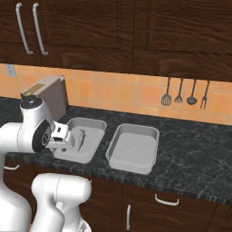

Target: Place one mushroom and one fish in each tupperware on the nearby counter, to pack two identical lunches.

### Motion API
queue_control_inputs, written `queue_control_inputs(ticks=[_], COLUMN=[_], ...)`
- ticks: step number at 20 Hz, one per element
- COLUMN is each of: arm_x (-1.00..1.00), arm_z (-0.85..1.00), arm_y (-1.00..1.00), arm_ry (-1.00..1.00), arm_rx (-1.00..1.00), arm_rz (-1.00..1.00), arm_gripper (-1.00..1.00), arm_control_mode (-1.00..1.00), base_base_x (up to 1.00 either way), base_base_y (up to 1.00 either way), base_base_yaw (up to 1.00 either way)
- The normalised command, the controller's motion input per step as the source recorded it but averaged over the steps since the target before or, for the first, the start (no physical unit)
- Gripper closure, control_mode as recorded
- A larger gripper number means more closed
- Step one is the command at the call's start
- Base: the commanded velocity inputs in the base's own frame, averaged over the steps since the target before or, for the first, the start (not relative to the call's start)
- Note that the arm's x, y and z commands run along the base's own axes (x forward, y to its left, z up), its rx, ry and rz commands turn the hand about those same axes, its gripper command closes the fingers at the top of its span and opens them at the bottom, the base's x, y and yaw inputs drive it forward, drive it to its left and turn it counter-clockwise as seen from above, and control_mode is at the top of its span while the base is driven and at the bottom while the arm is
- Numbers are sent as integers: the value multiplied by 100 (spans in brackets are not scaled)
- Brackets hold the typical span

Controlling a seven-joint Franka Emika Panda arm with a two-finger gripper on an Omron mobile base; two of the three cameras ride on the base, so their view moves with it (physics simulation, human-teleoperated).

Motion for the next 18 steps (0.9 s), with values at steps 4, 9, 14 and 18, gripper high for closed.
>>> queue_control_inputs(ticks=[4, 9, 14, 18], arm_x=[-13, 0, 0, 0], arm_z=[0, 0, 0, 0], arm_y=[0, 0, 0, 0], arm_ry=[-1, 0, 0, 0], arm_rx=[0, 0, 0, 0], arm_rz=[0, 0, 0, 0], arm_gripper=[-100, -100, -100, -100], arm_control_mode=[100, 100, 100, 100], base_base_x=[-15, -96, -57, -18], base_base_y=[0, -34, -77, -100], base_base_yaw=[0, -18, -44, -42])
